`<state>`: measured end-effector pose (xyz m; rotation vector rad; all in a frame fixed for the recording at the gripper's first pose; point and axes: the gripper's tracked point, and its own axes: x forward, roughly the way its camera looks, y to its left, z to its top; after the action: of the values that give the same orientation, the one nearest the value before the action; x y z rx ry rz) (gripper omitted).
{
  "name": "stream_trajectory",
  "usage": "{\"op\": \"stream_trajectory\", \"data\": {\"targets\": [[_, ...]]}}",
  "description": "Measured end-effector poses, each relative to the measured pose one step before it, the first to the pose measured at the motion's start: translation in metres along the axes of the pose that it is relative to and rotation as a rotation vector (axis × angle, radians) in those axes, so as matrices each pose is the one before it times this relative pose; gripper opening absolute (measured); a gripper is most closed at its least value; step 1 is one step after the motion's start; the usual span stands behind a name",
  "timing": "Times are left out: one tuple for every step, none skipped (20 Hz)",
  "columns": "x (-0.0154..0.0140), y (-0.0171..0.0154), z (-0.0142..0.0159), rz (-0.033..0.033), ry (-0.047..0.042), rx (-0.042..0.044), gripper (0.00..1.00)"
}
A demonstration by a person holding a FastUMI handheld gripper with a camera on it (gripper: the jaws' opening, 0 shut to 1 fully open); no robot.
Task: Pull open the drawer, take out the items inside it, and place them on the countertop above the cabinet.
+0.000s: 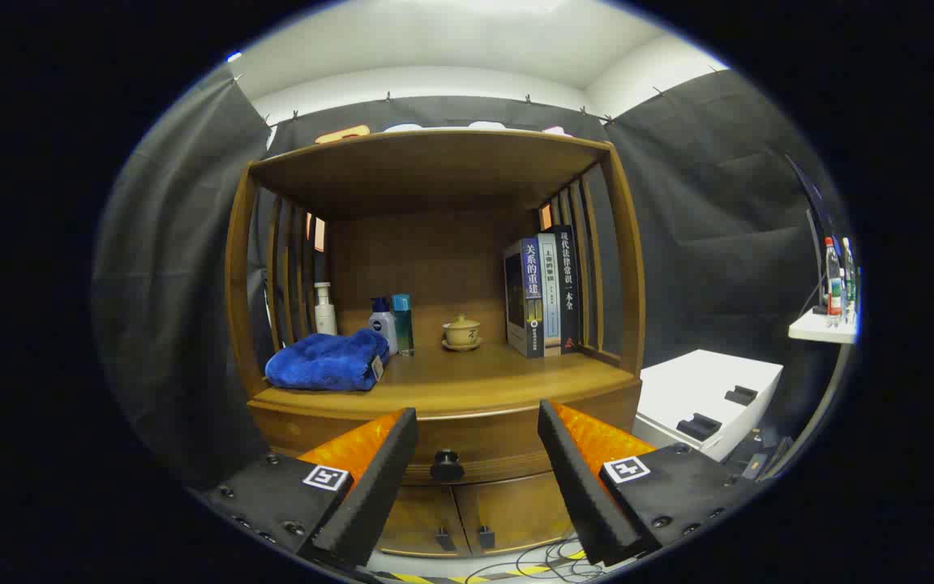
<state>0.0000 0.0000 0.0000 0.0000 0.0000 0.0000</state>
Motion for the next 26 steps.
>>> {"op": "stream_trajectory", "data": {"targets": [[-0.00706, -0.00202, 0.00069, -0.00526, 0.00036, 0.01384, 0.98], [-0.00358, -0.00463, -0.00031, -0.01162, 0.00138, 0.01194, 0.98], [-0.00292, -0.00434, 0.00244, -0.01175, -0.00116, 0.00995, 0.98], [-0.00267, -0.0039, 0.00311, -0.01104, -0.00541, 0.00627, 0.98], [-0.00235, -0.00295, 0.00466, -0.00932, -0.00566, 0.00198, 0.98], [-0.00099, -0.00179, 0.00336, -0.00684, -0.00539, -0.00043, 0.98], [-0.00087, 0.00075, 0.00246, -0.00055, -0.00471, -0.00252, 0.98], [0.00107, 0.00166, -0.0002, 0.00334, -0.00019, -0.0058, 0.98], [0.00126, 0.00111, -0.00158, 0.00332, 0.00521, -0.00844, 0.98], [0.00201, 0.00191, -0.00103, 0.00389, 0.00542, -0.00857, 0.98], [0.00053, 0.00197, -0.00049, 0.00479, 0.00262, -0.00622, 0.98], [0.00047, 0.00266, 0.00014, 0.00478, 0.00058, -0.00337, 0.98], [0.00032, 0.00333, -0.00042, 0.00772, -0.0009, -0.00115, 0.98], [0.00026, 0.00292, -0.00068, 0.00717, 0.00047, -0.00109, 0.98], [-0.00006, 0.00202, 0.00008, 0.00526, 0.00102, -0.0039, 0.98], [0.00043, 0.00034, -0.00035, 0.00077, 0.00021, -0.00502, 0.98], [0.00035, -0.00053, 0.00051, -0.00073, -0.00262, -0.00293, 0.98], [0.00058, 0.00043, 0.00093, 0.00022, -0.0037, 0.00092, 0.98], [0.00064, -0.00003, 0.00059, 0.00075, -0.00518, 0.00416, 0.98], [0.00216, -0.00007, 0.00015, 0.00004, -0.00591, 0.00449, 0.98], [0.00317, 0.00065, -0.00029, 0.0047, -0.00541, 0.00251, 0.98], [0.00289, 0.00304, 0.00031, 0.00996, -0.01163, -0.00317, 0.98], [0.00404, 0.00246, 0.00041, 0.00853, -0.01169, -0.00803, 0.98], [0.00494, 0.00176, -0.00247, 0.00708, -0.00867, -0.01116, 0.98], [0.00754, 0.0008, -0.00432, 0.00292, -0.00087, -0.00924, 0.98], [0.00726, 0.00086, -0.0067, 0.00214, 0.00636, -0.00277, 0.98]]}}
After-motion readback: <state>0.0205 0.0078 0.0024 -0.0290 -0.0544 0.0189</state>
